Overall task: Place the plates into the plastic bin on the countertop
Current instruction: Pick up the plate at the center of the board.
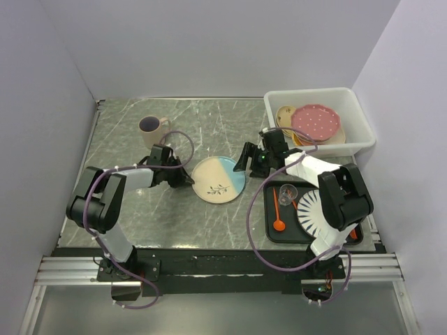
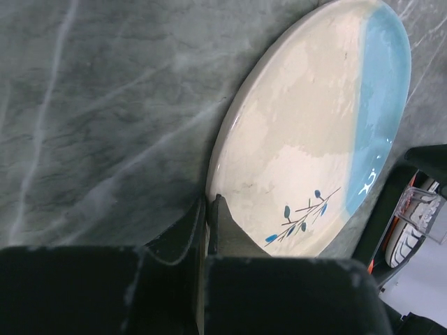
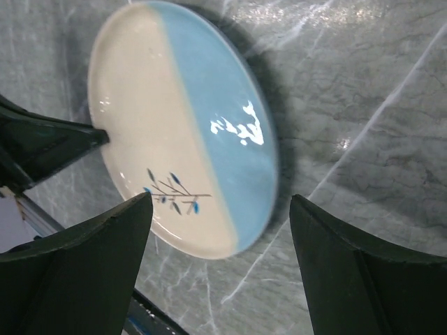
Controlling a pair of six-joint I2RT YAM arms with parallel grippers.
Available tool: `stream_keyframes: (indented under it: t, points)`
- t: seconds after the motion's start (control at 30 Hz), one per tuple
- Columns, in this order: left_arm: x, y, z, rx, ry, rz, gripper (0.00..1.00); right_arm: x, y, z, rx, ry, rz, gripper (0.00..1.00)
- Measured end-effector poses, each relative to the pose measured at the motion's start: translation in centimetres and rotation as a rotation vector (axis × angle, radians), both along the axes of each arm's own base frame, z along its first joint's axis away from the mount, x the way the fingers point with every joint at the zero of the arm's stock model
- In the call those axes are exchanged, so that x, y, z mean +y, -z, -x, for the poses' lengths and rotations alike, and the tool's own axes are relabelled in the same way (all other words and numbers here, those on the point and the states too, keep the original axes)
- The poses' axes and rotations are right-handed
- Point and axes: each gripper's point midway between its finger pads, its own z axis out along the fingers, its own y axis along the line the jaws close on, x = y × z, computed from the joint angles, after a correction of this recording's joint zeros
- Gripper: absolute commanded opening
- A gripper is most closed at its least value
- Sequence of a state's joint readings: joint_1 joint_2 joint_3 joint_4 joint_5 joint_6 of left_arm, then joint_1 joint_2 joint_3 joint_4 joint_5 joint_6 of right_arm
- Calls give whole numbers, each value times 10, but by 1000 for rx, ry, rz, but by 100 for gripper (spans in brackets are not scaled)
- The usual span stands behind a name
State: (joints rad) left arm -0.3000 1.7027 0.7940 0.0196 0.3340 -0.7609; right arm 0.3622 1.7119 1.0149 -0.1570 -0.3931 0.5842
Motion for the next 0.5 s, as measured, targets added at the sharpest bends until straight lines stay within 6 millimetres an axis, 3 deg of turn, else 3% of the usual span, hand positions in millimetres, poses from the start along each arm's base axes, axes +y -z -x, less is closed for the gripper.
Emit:
stream_keyframes:
  t: [0.27,0.5]
  points:
    - [7,0,0,-8,-19,-7,1,7,2,-5,-19,-14,-33,85]
    - [7,-1,0,-12,-14,-10,1,10,21,-9,2,-19,-39,79]
